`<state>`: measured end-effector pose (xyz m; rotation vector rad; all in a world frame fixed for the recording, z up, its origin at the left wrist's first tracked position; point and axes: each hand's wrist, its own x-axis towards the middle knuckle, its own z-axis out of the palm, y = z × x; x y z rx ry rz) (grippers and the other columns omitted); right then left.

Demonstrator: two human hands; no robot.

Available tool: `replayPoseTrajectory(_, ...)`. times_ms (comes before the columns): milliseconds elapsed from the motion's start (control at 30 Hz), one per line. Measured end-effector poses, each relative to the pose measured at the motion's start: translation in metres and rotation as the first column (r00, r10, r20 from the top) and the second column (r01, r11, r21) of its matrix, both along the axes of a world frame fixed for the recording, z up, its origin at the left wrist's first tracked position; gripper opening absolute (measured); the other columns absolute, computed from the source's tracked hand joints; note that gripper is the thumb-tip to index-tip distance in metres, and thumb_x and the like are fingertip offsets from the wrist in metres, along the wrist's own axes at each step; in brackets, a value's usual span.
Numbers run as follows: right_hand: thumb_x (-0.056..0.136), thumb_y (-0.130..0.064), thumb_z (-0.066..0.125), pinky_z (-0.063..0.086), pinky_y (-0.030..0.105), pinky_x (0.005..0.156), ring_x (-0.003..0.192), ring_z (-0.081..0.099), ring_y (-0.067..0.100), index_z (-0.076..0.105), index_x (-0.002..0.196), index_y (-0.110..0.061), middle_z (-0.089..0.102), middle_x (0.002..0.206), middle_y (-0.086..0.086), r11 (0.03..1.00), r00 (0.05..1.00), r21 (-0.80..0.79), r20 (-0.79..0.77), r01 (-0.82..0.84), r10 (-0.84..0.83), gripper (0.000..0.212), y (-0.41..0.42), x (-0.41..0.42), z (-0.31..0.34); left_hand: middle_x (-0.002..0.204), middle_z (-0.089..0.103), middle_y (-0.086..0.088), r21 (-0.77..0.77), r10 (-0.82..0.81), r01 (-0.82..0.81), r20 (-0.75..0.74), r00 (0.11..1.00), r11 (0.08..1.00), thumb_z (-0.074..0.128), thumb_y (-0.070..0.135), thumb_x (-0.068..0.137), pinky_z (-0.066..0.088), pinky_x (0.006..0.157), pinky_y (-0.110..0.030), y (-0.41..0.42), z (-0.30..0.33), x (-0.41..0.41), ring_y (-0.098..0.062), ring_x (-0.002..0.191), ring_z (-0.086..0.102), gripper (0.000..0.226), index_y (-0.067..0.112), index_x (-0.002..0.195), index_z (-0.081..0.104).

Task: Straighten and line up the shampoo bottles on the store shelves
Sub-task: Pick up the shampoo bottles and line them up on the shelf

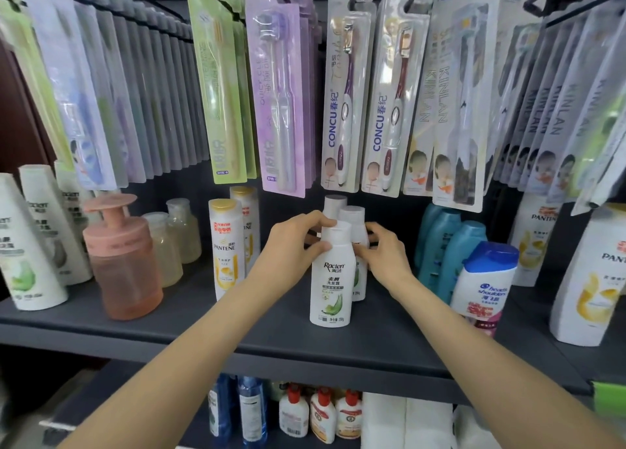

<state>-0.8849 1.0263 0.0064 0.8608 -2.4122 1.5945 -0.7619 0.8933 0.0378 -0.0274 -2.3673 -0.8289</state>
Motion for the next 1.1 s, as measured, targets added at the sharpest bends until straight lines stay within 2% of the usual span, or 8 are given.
replayPoseTrajectory(133, 0.085, -0.012, 0.067, 0.055, 0.035, 0.082, 0.083, 0.061, 0.01, 0.06, 0.122, -0.015, 0.063, 0.089, -0.007, 0.998, 0.996, -0.05, 0.08, -0.04, 0.044, 0.038, -0.001, -0.008, -0.003, 0.106, 0.064, 0.005, 0.005, -0.003, 0.003, 0.002, 1.0, 1.0, 0.065, 0.013, 0.085, 0.043, 0.071, -0.003, -0.001, -0.001, 0.0, -0.008, 0.088, 0.063, 0.027, 0.022, 0.111, 0.061)
replayPoseTrajectory(300, 0.089, -0.01, 0.061, 0.056, 0.039, 0.084, 0.099, 0.064, 0.022, 0.057, 0.127, -0.018, 0.066, 0.102, 0.002, 0.985, 0.973, -0.115, 0.177, -0.129, 0.148, 0.038, -0.004, -0.011, -0.006, 0.106, 0.065, 0.005, 0.003, 0.002, -0.002, 0.006, 1.0, 1.0, 0.065, 0.015, 0.085, 0.044, 0.073, -0.004, -0.001, -0.001, -0.001, -0.007, 0.09, 0.063, 0.028, 0.023, 0.111, 0.061)
replayPoseTrajectory(433, 0.09, -0.01, 0.059, 0.056, 0.043, 0.086, 0.101, 0.064, 0.026, 0.056, 0.127, -0.016, 0.064, 0.109, 0.01, 0.985, 0.971, -0.111, 0.187, -0.128, 0.148, 0.037, -0.014, -0.011, -0.008, 0.106, 0.065, 0.006, 0.006, 0.014, -0.014, -0.002, 1.0, 1.0, 0.065, 0.014, 0.085, 0.042, 0.072, -0.001, 0.0, -0.002, 0.0, -0.007, 0.089, 0.063, 0.028, 0.021, 0.111, 0.061)
replayPoseTrajectory(533, 0.088, -0.016, 0.062, 0.055, 0.042, 0.087, 0.1, 0.065, 0.022, 0.062, 0.117, -0.016, 0.067, 0.107, 0.007, 0.986, 0.973, -0.108, 0.181, -0.127, 0.145, 0.028, -0.013, -0.017, -0.005, 0.105, 0.065, 0.006, 0.022, 0.009, -0.009, -0.014, 1.0, 1.0, 0.066, 0.014, 0.085, 0.043, 0.073, -0.002, 0.0, -0.003, 0.0, -0.006, 0.087, 0.064, 0.026, 0.021, 0.11, 0.061)
replayPoseTrajectory(667, 0.09, -0.024, 0.061, 0.054, 0.039, 0.09, 0.099, 0.064, 0.019, 0.067, 0.095, -0.02, 0.068, 0.098, 0.002, 0.963, 0.983, -0.266, 0.181, 0.041, 0.008, 0.009, -0.006, -0.036, 0.0, 0.102, 0.065, 0.007, 0.041, 0.014, -0.013, -0.008, 1.0, 0.999, 0.065, 0.013, 0.085, 0.044, 0.073, -0.004, 0.001, -0.004, -0.001, -0.004, 0.085, 0.064, 0.026, 0.023, 0.109, 0.062)
replayPoseTrajectory(767, 0.088, -0.024, 0.063, 0.05, 0.041, 0.095, 0.104, 0.06, 0.019, 0.066, 0.109, -0.017, 0.065, 0.111, 0.005, 0.986, 0.987, -0.159, 0.157, 0.057, -0.032, 0.022, -0.014, -0.049, 0.005, 0.101, 0.064, 0.009, 0.04, 0.015, -0.015, -0.006, 1.0, 0.999, 0.065, 0.013, 0.085, 0.042, 0.073, -0.002, 0.001, -0.003, 0.0, -0.003, 0.085, 0.064, 0.027, 0.023, 0.109, 0.062)
replayPoseTrajectory(900, 0.089, -0.017, 0.062, 0.047, 0.032, 0.095, 0.11, 0.058, 0.02, 0.056, 0.127, -0.01, 0.062, 0.121, 0.01, 0.992, 0.973, -0.103, 0.211, -0.07, 0.09, 0.039, -0.026, -0.055, 0.016, 0.101, 0.063, 0.012, 0.032, 0.019, -0.019, -0.006, 1.0, 0.999, 0.065, 0.013, 0.085, 0.041, 0.072, 0.0, 0.002, -0.003, 0.001, -0.001, 0.084, 0.063, 0.026, 0.023, 0.109, 0.062)
replayPoseTrajectory(1100, 0.091, -0.006, 0.055, 0.049, 0.033, 0.091, 0.106, 0.058, 0.02, 0.057, 0.122, -0.011, 0.062, 0.12, 0.009, 0.989, 0.974, 0.0, 0.169, -0.15, 0.148, 0.031, -0.037, -0.056, 0.019, 0.103, 0.063, 0.01, 0.043, 0.021, -0.02, -0.013, 1.0, 0.999, 0.064, 0.012, 0.086, 0.039, 0.07, 0.002, 0.003, -0.003, 0.001, -0.002, 0.084, 0.062, 0.027, 0.02, 0.111, 0.062)
